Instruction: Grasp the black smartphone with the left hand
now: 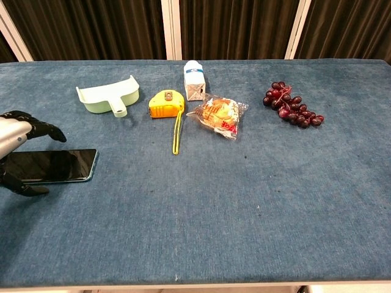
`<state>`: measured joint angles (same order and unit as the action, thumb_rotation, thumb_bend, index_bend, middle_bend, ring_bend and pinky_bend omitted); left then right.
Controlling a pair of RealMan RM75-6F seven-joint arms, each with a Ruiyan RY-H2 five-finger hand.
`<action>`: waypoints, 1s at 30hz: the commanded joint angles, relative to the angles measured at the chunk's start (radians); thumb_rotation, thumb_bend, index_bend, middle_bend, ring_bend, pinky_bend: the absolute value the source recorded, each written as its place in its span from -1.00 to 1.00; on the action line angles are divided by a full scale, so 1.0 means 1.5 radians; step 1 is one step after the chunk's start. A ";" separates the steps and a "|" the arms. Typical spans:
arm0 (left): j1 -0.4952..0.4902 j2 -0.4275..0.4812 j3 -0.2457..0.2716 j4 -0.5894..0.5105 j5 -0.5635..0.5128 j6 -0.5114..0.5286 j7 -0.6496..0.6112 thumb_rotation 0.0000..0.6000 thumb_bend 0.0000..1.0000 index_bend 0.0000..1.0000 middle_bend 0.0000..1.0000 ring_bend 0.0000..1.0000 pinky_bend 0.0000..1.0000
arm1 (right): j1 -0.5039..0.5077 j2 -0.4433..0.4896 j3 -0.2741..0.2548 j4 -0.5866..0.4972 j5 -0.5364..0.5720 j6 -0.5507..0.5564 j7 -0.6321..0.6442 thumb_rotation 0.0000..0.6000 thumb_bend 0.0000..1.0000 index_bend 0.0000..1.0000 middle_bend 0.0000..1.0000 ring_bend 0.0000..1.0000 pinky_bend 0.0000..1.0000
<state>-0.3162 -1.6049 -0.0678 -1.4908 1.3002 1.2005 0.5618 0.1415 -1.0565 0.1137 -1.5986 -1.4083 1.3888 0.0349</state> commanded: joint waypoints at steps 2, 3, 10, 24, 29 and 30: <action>0.001 -0.010 0.001 0.016 -0.010 0.003 -0.003 1.00 -0.71 -0.41 -0.56 -0.71 -1.00 | 0.000 -0.001 0.000 0.000 0.002 -0.001 0.000 1.00 -0.55 -1.00 -0.87 -1.00 -1.00; 0.001 -0.012 0.001 0.019 -0.011 0.004 -0.004 1.00 -0.71 -0.40 -0.56 -0.71 -1.00 | 0.000 -0.001 0.000 0.000 0.002 -0.001 0.000 1.00 -0.55 -1.00 -0.87 -1.00 -1.00; -0.002 -0.024 0.001 0.039 -0.021 0.004 -0.009 1.00 -0.68 -0.39 -0.56 -0.71 -1.00 | 0.000 -0.001 -0.001 -0.002 0.003 -0.003 -0.002 1.00 -0.55 -1.00 -0.87 -1.00 -1.00; -0.013 -0.030 0.001 0.072 -0.038 -0.013 -0.026 1.00 -0.47 -0.30 -0.56 -0.73 -1.00 | -0.003 0.000 -0.001 -0.006 0.008 -0.002 0.000 1.00 -0.55 -1.00 -0.87 -1.00 -1.00; -0.018 -0.028 -0.004 0.085 -0.030 -0.013 -0.055 0.99 -0.23 -0.26 -0.56 -0.74 -1.00 | -0.004 0.002 -0.001 -0.009 0.010 -0.001 0.001 1.00 -0.55 -1.00 -0.87 -1.00 -1.00; -0.018 -0.028 -0.006 0.087 -0.028 -0.011 -0.062 0.98 -0.18 -0.24 -0.56 -0.74 -1.00 | -0.004 0.002 -0.001 -0.010 0.010 -0.001 0.000 1.00 -0.55 -1.00 -0.87 -1.00 -1.00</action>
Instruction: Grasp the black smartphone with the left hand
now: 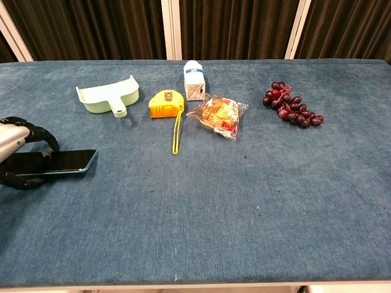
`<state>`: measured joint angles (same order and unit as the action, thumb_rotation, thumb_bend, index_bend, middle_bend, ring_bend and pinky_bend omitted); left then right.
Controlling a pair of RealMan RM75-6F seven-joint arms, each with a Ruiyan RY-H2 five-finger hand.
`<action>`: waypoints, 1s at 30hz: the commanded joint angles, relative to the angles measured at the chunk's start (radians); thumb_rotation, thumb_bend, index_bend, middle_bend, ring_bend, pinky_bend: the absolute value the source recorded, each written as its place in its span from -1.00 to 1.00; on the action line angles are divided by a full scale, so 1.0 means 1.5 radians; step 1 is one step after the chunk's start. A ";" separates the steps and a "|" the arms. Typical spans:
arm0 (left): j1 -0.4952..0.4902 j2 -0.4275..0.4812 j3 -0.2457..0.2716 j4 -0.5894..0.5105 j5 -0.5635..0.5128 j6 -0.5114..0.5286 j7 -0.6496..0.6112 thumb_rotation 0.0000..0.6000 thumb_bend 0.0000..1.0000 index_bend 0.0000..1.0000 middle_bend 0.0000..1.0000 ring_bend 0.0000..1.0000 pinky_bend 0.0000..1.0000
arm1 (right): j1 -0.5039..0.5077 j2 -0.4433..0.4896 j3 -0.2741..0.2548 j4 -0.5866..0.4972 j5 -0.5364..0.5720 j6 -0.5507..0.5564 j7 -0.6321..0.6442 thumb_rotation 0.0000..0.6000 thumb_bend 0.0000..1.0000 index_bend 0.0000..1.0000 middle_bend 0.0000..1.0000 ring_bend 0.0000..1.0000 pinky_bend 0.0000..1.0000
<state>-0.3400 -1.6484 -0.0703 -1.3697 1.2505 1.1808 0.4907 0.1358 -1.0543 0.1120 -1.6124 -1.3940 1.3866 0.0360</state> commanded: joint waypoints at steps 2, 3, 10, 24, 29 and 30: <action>-0.004 0.005 -0.007 0.011 0.011 0.005 -0.030 0.96 -0.10 -0.19 -0.56 -0.74 -1.00 | -0.001 0.001 0.000 -0.003 0.000 0.002 -0.002 1.00 -0.55 -1.00 -0.87 -1.00 -1.00; -0.005 0.007 -0.008 0.012 0.014 0.006 -0.036 0.96 -0.07 -0.17 -0.56 -0.74 -1.00 | -0.001 0.001 0.000 -0.004 0.000 0.002 -0.002 1.00 -0.55 -1.00 -0.87 -1.00 -1.00; -0.021 0.054 -0.006 -0.018 0.043 -0.026 -0.131 0.99 0.08 -0.01 -0.55 -0.74 -1.00 | -0.004 0.003 -0.001 -0.009 0.002 0.005 -0.004 1.00 -0.55 -1.00 -0.87 -1.00 -1.00; -0.105 0.165 -0.016 -0.058 0.007 -0.197 -0.231 0.83 0.09 -0.15 -0.55 -0.79 -1.00 | -0.013 0.008 -0.003 -0.018 0.005 0.012 -0.004 1.00 -0.55 -1.00 -0.87 -1.00 -1.00; -0.128 0.172 -0.015 -0.046 -0.019 -0.235 -0.220 0.84 0.05 -0.39 -0.60 -0.82 -1.00 | -0.015 0.009 -0.004 -0.020 0.004 0.012 -0.003 1.00 -0.55 -1.00 -0.87 -1.00 -1.00; -0.130 0.172 -0.016 -0.046 -0.024 -0.236 -0.216 0.85 0.05 -0.48 -0.63 -0.84 -1.00 | -0.015 0.010 -0.004 -0.021 0.003 0.013 -0.003 1.00 -0.55 -1.00 -0.87 -1.00 -1.00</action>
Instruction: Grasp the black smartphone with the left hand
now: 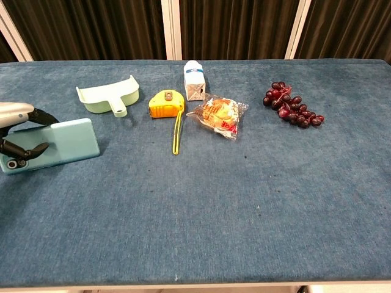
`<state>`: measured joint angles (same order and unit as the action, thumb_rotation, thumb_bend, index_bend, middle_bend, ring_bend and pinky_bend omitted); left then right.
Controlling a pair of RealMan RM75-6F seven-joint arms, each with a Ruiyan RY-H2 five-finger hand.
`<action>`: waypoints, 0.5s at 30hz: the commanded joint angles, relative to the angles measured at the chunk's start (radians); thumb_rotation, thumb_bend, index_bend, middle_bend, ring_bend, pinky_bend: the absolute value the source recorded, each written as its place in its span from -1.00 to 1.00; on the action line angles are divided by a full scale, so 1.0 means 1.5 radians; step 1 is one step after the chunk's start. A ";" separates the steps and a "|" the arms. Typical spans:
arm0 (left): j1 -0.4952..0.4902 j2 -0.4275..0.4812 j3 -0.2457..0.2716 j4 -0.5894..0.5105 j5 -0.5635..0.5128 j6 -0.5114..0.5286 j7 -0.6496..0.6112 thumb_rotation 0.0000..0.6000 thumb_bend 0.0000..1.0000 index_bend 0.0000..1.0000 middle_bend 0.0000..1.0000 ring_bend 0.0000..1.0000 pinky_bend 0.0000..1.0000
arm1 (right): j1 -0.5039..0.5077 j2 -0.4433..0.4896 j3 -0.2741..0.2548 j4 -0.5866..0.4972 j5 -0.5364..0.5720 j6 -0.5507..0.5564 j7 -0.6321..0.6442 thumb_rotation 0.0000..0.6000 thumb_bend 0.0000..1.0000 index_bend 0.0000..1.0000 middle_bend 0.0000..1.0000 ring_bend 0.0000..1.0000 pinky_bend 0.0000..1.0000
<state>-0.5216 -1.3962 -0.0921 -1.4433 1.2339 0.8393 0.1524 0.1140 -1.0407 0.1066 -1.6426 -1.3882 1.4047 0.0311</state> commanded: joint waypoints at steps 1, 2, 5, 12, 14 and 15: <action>-0.010 0.006 -0.003 0.001 -0.019 -0.004 0.016 0.86 0.04 -0.55 -0.66 -0.87 -1.00 | -0.001 0.002 0.000 -0.002 -0.001 0.002 0.000 1.00 -0.55 -1.00 -0.87 -1.00 -1.00; -0.010 0.008 -0.004 -0.002 -0.024 0.001 0.023 0.86 0.03 -0.60 -0.68 -0.89 -1.00 | -0.002 0.003 0.000 -0.003 -0.001 0.004 0.000 1.00 -0.55 -1.00 -0.87 -1.00 -1.00; -0.002 0.021 -0.008 -0.023 -0.040 0.033 0.049 0.90 0.01 -0.69 -0.72 -0.91 -1.00 | -0.005 0.005 0.001 -0.004 -0.002 0.008 0.001 1.00 -0.55 -1.00 -0.87 -1.00 -1.00; 0.068 0.073 -0.031 -0.096 -0.040 0.196 0.034 0.98 -0.12 -0.69 -0.72 -0.91 -1.00 | -0.008 0.011 -0.002 -0.003 -0.006 0.009 0.005 1.00 -0.55 -1.00 -0.87 -1.00 -1.00; 0.100 0.080 -0.034 -0.100 -0.029 0.267 0.033 1.00 -0.30 -0.69 -0.72 -0.90 -1.00 | -0.007 0.014 -0.005 -0.001 -0.009 0.004 0.009 1.00 -0.55 -1.00 -0.87 -1.00 -1.00; 0.114 0.083 -0.033 -0.100 -0.022 0.295 0.034 1.00 -0.41 -0.69 -0.72 -0.89 -1.00 | -0.007 0.015 -0.007 -0.001 -0.011 0.002 0.011 1.00 -0.55 -1.00 -0.87 -1.00 -1.00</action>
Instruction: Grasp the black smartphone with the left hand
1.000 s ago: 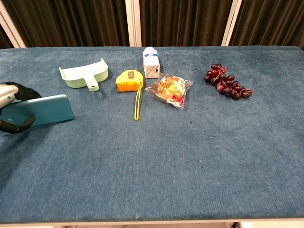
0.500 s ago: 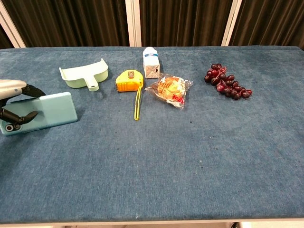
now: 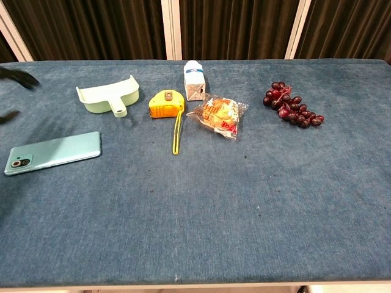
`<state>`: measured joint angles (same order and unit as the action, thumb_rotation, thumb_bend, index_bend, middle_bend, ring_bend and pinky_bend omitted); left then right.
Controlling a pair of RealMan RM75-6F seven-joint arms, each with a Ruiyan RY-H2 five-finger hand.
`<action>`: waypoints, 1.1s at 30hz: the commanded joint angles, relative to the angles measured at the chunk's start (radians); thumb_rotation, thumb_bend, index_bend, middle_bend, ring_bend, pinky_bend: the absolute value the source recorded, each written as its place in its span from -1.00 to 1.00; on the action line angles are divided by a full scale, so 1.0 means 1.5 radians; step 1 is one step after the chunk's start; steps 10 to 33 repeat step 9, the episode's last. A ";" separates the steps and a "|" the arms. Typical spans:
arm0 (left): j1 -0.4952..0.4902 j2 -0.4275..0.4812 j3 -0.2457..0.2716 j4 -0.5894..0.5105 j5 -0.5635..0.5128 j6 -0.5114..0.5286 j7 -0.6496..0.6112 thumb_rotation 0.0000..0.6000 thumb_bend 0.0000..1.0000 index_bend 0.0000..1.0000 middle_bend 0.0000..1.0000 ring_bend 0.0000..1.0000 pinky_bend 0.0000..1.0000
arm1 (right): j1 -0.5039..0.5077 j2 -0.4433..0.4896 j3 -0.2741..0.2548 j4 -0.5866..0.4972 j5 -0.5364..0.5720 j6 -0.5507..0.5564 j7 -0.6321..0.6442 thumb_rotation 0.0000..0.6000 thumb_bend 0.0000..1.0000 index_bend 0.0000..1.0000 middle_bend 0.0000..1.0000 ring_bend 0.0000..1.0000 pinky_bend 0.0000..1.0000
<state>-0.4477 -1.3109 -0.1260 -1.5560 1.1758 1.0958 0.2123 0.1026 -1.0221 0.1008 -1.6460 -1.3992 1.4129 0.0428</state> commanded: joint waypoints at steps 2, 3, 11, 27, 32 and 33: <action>0.095 0.036 0.000 -0.026 0.036 0.178 -0.006 1.00 -0.54 -0.69 -0.72 -0.89 -1.00 | 0.000 0.004 -0.005 0.002 -0.010 -0.002 0.008 1.00 -0.55 -1.00 -0.87 -1.00 -1.00; 0.107 0.043 0.007 -0.029 0.045 0.194 -0.009 1.00 -0.57 -0.69 -0.72 -0.89 -1.00 | 0.000 0.004 -0.005 0.002 -0.013 -0.001 0.010 1.00 -0.55 -1.00 -0.87 -1.00 -1.00; 0.177 0.087 0.052 -0.057 0.092 0.262 -0.031 1.00 -0.62 -0.69 -0.72 -0.89 -1.00 | 0.000 -0.002 -0.006 0.003 -0.024 0.008 0.013 1.00 -0.55 -1.00 -0.87 -1.00 -1.00; 0.177 0.087 0.052 -0.057 0.092 0.262 -0.031 1.00 -0.62 -0.69 -0.72 -0.89 -1.00 | 0.000 -0.002 -0.006 0.003 -0.024 0.008 0.013 1.00 -0.55 -1.00 -0.87 -1.00 -1.00; 0.177 0.087 0.052 -0.057 0.092 0.262 -0.031 1.00 -0.62 -0.69 -0.72 -0.89 -1.00 | 0.000 -0.002 -0.006 0.003 -0.024 0.008 0.013 1.00 -0.55 -1.00 -0.87 -1.00 -1.00; 0.177 0.087 0.052 -0.057 0.092 0.262 -0.031 1.00 -0.62 -0.69 -0.72 -0.89 -1.00 | 0.000 -0.002 -0.006 0.003 -0.024 0.008 0.013 1.00 -0.55 -1.00 -0.87 -1.00 -1.00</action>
